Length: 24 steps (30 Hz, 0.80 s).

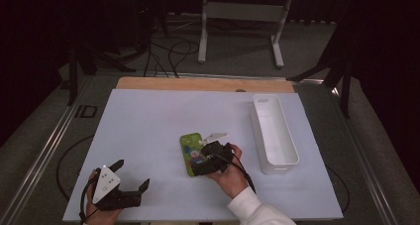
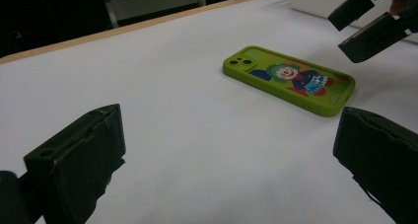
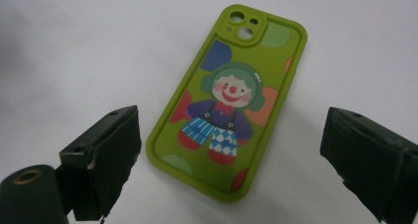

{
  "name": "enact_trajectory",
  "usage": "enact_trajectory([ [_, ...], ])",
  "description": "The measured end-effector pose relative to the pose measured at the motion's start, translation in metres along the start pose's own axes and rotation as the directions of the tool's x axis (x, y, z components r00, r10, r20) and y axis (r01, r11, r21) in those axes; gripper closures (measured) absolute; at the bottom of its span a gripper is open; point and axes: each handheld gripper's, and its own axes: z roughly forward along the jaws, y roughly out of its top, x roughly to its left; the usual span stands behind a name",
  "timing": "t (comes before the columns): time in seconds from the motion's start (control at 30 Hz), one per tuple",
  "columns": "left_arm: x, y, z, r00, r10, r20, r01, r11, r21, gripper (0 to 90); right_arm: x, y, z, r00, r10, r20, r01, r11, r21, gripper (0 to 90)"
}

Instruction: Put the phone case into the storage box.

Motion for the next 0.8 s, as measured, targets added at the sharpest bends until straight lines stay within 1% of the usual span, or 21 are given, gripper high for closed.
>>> enact_trajectory([
  [0.1,0.000,0.000,0.000,1.0000,-0.001,0.000,0.001,1.0000,0.000,0.2,0.001,0.003,0.003,1.0000,0.007,-0.007,-0.007,1.000,0.008,8.6],
  [0.37,0.000,0.000,0.000,1.0000,-0.001,0.002,0.001,1.0000,0.000,0.2,0.006,0.007,0.016,0.9999,0.009,0.007,-0.010,0.999,0.043,8.6],
  [0.7,0.000,0.000,0.000,1.0000,-0.001,0.000,0.001,1.0000,0.001,0.2,0.013,0.012,0.033,0.9993,0.013,0.034,-0.016,0.996,0.088,8.6],
  [0.8,0.000,-0.001,0.000,1.0000,0.000,0.001,0.000,1.0000,0.001,0.2,0.014,0.013,0.038,0.9988,0.020,0.046,-0.024,0.995,0.101,8.6],
])
